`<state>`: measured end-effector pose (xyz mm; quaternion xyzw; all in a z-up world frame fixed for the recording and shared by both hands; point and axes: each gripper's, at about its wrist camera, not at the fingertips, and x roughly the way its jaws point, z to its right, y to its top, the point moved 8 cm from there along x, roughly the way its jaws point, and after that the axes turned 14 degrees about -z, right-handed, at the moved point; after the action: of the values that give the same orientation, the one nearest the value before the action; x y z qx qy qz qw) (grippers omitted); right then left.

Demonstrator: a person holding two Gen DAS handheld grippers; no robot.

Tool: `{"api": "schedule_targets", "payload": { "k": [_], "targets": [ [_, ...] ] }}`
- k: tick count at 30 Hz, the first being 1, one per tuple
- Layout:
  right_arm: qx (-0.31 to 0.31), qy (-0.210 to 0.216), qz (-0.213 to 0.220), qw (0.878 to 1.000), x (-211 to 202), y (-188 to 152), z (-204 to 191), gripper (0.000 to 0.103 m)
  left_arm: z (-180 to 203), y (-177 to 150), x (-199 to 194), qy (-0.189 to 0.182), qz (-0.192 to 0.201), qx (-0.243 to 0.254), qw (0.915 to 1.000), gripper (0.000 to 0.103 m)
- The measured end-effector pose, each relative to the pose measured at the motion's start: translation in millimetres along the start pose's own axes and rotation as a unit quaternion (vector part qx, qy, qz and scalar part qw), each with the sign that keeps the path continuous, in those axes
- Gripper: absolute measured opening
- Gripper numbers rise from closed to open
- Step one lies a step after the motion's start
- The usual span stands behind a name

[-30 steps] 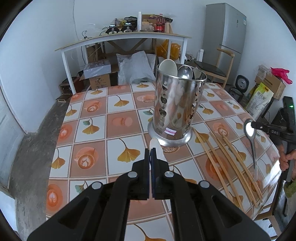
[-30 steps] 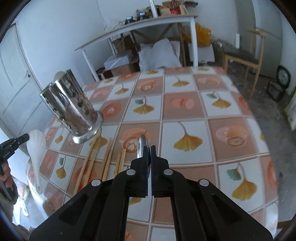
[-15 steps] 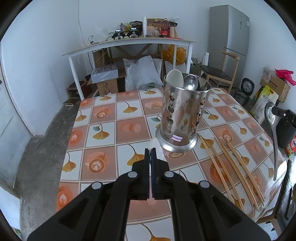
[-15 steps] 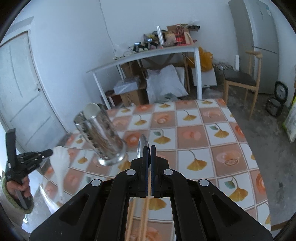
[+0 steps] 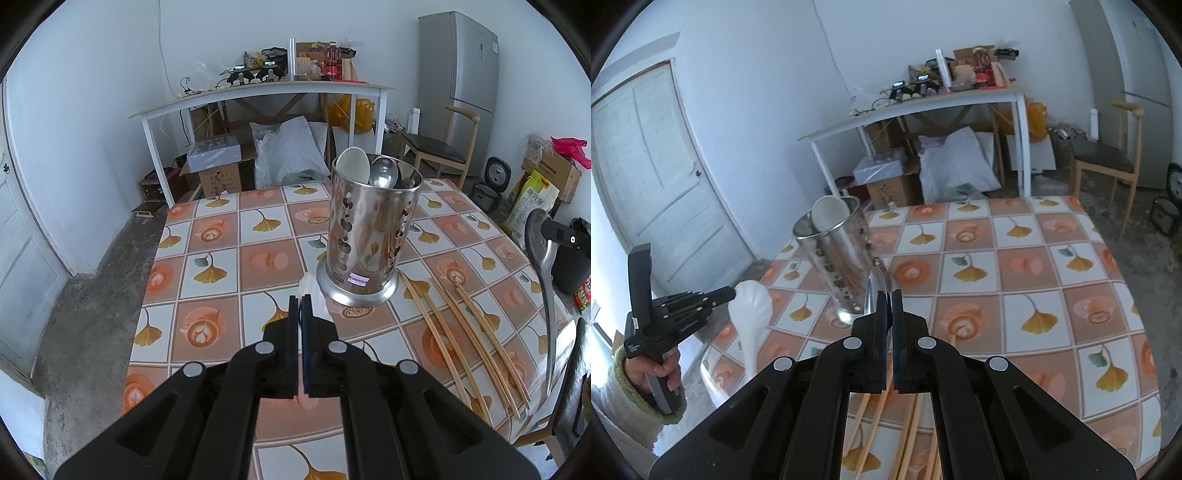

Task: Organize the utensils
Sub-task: 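Carry the white spoon toward the steel holder with the left tool while the right carries the steel spoon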

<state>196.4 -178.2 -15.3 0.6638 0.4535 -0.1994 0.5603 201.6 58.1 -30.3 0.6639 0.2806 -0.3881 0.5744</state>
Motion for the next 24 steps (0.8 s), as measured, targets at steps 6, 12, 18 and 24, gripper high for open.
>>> {"api": "schedule_targets", "payload": {
  "k": [6, 12, 18, 24],
  "targets": [
    [-0.008, 0.012, -0.009, 1.000, 6, -5, -14, 0.001, -1, 0, 0, 0.000, 0.000, 0.000, 1.0000, 0.001],
    [-0.020, 0.017, -0.017, 1.000, 11, -8, -24, 0.001, -8, 1, -1, 0.007, 0.002, 0.000, 1.0000, 0.001],
    [-0.026, 0.022, -0.019, 0.999, 12, -9, -32, 0.001, -11, 2, -2, 0.013, 0.004, -0.001, 0.9999, 0.001],
    [-0.031, 0.026, -0.020, 0.999, 11, -9, -37, 0.001, -11, 2, -2, 0.022, 0.009, 0.000, 0.9997, 0.001]
  ]
}}
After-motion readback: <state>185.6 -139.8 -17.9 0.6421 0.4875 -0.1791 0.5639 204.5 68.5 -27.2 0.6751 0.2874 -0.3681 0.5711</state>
